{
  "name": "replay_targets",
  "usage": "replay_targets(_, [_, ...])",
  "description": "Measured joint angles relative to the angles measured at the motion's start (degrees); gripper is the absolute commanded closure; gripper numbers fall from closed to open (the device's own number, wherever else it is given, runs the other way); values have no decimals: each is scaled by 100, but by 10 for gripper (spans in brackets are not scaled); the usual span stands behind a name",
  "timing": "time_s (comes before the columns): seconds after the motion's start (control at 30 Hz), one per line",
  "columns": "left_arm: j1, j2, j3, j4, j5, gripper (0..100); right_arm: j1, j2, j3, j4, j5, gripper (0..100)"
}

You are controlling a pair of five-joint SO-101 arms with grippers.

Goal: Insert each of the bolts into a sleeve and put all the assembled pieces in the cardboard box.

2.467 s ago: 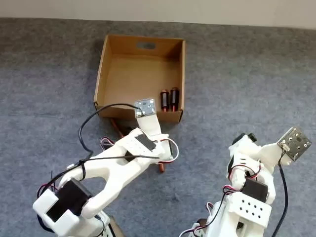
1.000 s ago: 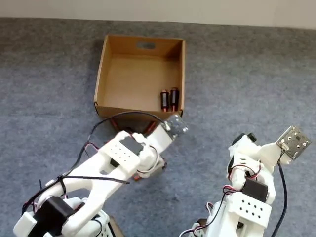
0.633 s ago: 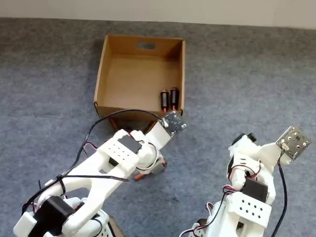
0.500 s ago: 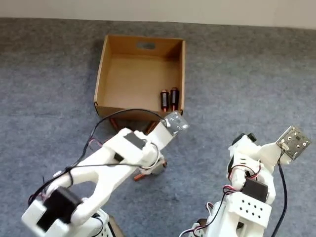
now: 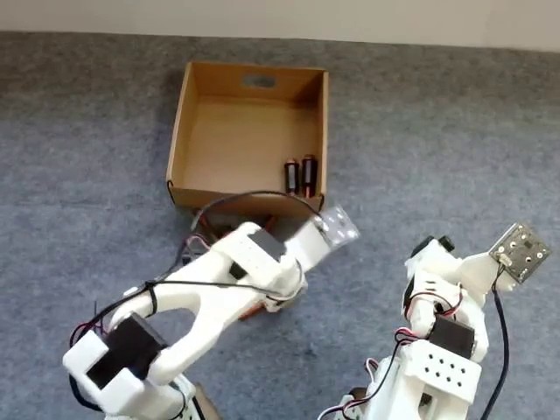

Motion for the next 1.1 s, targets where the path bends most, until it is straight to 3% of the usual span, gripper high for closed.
replay_targets(0.23, [-35,9,-9,0,9,992,0,0,0,0,0,990])
replay_targets(0.4, [-44,-70,-308,615,9,992,0,0,0,0,0,990])
replay_targets(0.57, [-44,-1081,-695,1415,9,992,-105,0,0,0,0,990])
replay_targets(0.73, [-132,-2365,-730,1547,9,992,-255,0,0,0,0,990])
replay_targets(0.87, [-519,-2989,-527,1196,9,992,-457,0,0,0,0,990])
replay_targets(1.1, [-1125,-3490,211,-185,9,992,-1389,0,-70,0,0,990])
